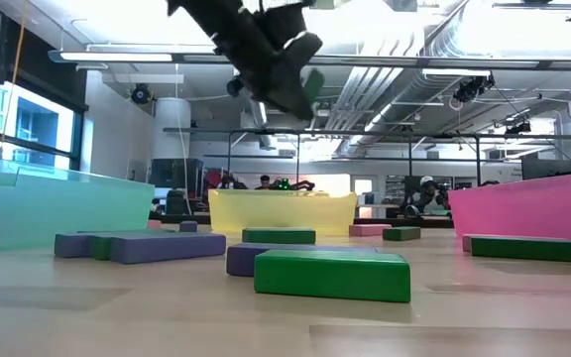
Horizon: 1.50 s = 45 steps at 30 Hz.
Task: Sort blocks
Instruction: Put the green block into the yellow bin, then put the pink block into the blue bin
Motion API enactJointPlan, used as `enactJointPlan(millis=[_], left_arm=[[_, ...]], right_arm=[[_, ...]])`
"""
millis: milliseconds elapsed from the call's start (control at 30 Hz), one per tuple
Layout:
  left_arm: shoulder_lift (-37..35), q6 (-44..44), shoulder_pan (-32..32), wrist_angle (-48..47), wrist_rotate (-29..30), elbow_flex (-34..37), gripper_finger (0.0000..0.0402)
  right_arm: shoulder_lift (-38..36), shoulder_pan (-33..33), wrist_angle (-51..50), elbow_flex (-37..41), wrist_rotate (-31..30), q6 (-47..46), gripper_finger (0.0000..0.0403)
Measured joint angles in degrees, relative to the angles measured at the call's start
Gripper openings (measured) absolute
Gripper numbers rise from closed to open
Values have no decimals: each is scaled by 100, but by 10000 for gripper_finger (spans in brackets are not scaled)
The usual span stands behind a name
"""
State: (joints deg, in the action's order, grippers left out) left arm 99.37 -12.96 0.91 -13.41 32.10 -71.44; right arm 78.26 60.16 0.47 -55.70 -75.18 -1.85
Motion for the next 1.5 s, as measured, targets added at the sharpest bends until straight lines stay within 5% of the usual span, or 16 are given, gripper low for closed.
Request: enactJointPlan(millis=[300, 533, 767, 967, 1233, 1500], left_arm=[[661, 145, -2466, -2059, -1764, -1386, 34], [1654, 563, -3346, -2724, -2529, -1960, 34], [2256, 812, -3416, -2981, -2899, -2172, 46], [2209, 812, -3412, -3067, -2903, -2179, 98], [1771, 765, -3476, -3569, -2893, -2181, 170], [607, 658, -2618, -3922, -2366, -1920, 157]], right_arm=[[4, -52, -933, 0, -159, -822, 188], [4, -55, -1184, 0, -164, -993, 188], [4, -52, -1734, 0, -114, -1691, 188], [4, -52, -2107, 0, -94, -2176, 188], [4, -55, -2228, 2, 180, -2462, 188], [173, -55, -2828, 2, 278, -3433, 188]])
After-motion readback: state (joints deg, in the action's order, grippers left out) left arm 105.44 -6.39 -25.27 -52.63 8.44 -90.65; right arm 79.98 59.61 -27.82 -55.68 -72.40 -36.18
